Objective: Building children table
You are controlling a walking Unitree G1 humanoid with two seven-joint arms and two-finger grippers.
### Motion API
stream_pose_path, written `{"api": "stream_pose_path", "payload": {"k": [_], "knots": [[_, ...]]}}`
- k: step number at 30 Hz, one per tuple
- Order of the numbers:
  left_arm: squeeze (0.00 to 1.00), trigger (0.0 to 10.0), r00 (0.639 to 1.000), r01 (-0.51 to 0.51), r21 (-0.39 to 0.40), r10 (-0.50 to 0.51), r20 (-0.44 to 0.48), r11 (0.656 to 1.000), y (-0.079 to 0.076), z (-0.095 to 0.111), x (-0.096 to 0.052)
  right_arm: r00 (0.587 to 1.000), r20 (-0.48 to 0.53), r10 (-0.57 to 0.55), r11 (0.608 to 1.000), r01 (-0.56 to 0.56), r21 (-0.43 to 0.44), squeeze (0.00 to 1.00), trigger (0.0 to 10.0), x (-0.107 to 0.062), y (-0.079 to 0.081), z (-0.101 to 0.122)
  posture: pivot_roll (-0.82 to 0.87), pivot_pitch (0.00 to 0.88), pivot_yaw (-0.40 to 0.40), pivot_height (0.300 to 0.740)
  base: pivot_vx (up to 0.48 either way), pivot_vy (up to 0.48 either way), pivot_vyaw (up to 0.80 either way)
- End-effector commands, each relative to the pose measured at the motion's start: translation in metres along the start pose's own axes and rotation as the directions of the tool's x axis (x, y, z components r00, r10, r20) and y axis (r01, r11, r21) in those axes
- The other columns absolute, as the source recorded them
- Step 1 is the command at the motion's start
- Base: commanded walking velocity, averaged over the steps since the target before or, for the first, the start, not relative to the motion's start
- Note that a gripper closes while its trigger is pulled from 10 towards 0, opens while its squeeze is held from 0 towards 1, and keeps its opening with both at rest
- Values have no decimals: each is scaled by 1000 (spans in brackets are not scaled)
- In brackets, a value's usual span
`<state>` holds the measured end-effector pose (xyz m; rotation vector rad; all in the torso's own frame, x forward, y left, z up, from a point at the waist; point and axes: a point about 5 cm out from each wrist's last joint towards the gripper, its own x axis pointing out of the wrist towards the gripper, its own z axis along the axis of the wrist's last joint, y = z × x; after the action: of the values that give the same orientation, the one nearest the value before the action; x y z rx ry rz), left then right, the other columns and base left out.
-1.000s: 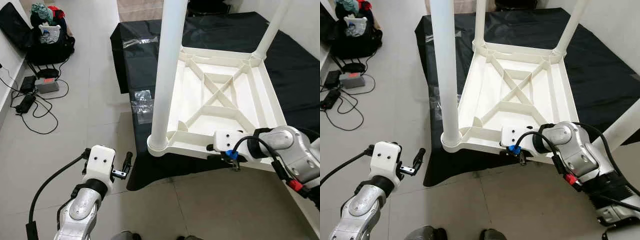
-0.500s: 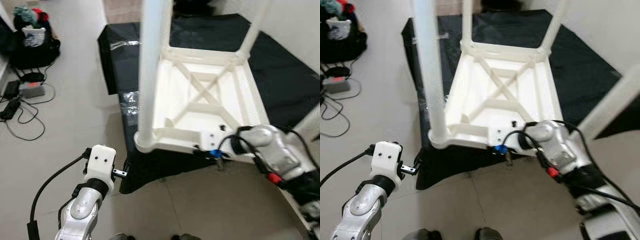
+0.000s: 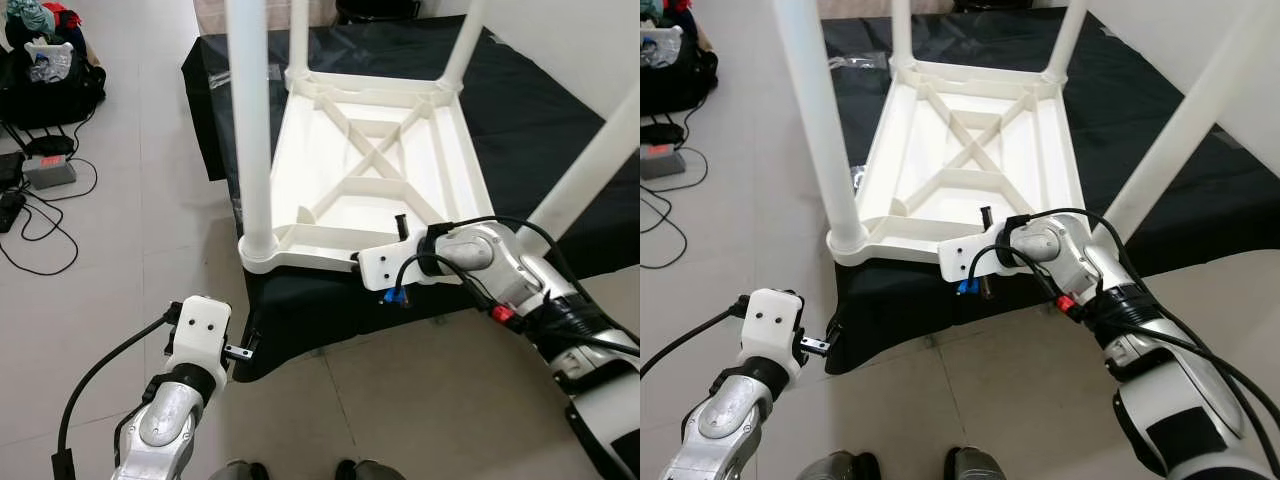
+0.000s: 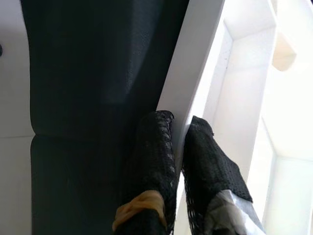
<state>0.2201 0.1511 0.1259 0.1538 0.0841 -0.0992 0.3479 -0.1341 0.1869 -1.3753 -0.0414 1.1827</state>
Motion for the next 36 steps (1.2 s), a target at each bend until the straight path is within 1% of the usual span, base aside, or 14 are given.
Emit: {"api": "stream_pose_path", "payload": {"k": [1, 3, 8, 12, 13, 15, 16, 21, 23, 26, 28, 33, 35, 36], "knots": [[0, 10000, 1000, -1, 3, 1, -19, 1000, 1, -2, -3, 995, 87, -59, 986, 71, -151, 0, 0, -1, -18, 21, -7, 158, -79, 740, 0, 0, 0], [0, 10000, 1000, 0, 5, 0, -21, 1000, 2, -2, -3, 994, 99, -42, 981, 60, -184, 0, 0, 1, -13, 17, -7, 161, -74, 740, 0, 0, 0], [0, 10000, 1000, 1, 9, -1, -23, 1000, 3, -3, -3, 994, 107, -19, 978, 41, -205, 0, 0, 1, -11, 14, -5, 160, -74, 740, 0, 0, 0], [0, 10000, 1000, 2, 11, -2, -25, 1000, 3, -3, -3, 993, 120, -23, 976, 49, -212, 0, 0, 0, -10, 12, -2, 157, -75, 740, 0, 0, 0], [0, 10000, 1000, 2, 11, -2, -26, 1000, 3, -4, -3, 994, 110, -17, 974, 41, -225, 0, 0, 0, -10, 10, -2, 157, -75, 740, 0, 0, 0], [0, 10000, 1000, 3, 13, -3, -27, 1000, 3, -4, -4, 998, 50, -28, 970, 39, -240, 0, 0, -5, -11, -2, 2, 149, -76, 740, 0, 0, 0], [0, 10000, 1000, 3, 14, -2, -27, 1000, 3, -4, -4, 998, 32, -47, 964, 54, -260, 0, 0, -8, -13, -5, 2, 149, -75, 740, 0, 0, 0], [0, 10000, 1000, 2, 14, -2, -28, 1000, 3, -4, -4, 997, 28, -72, 951, 77, -300, 0, 0, -11, -16, -7, -4, 147, -72, 740, 0, 0, 0], [0, 10000, 1000, 3, 14, -2, -29, 1000, 4, -4, -4, 996, 69, -64, 938, 84, -337, 0, 0, -12, -16, -3, -8, 147, -71, 740, 0, 0, 0], [0, 10000, 1000, 3, 14, -2, -29, 1000, 4, -4, -4, 995, 86, -57, 934, 84, -348, 0, 0, -12, -14, -1, -8, 147, -71, 740, 0, 0, 0], [0, 10000, 1000, 3, 14, -2, -29, 1000, 4, -4, -4, 994, 99, -39, 929, 72, -363, 0, 0, -11, -12, 0, -5, 145, -72, 740, 0, 0, 0], [0, 10000, 1000, 1, 18, 0, -29, 1000, 6, -4, -3, 981, 192, 15, 915, 64, -399, 0, 0, -8, -2, 7, -8, 147, -68, 740, 0, 0, 0], [0, 10000, 1000, 1, 18, 0, -29, 1000, 6, -4, -3, 981, 192, 15, 915, 64, -399, 0, 0, -8, -2, 7, -8, 147, -68, 740, 0, 0, 0], [0, 10000, 1000, 1, 19, -1, -30, 1000, 6, -4, -3, 976, 213, 36, 911, 55, -408, 0, 0, -7, 3, 10, -11, 149, -66, 740, 0, 0, 0]]}}
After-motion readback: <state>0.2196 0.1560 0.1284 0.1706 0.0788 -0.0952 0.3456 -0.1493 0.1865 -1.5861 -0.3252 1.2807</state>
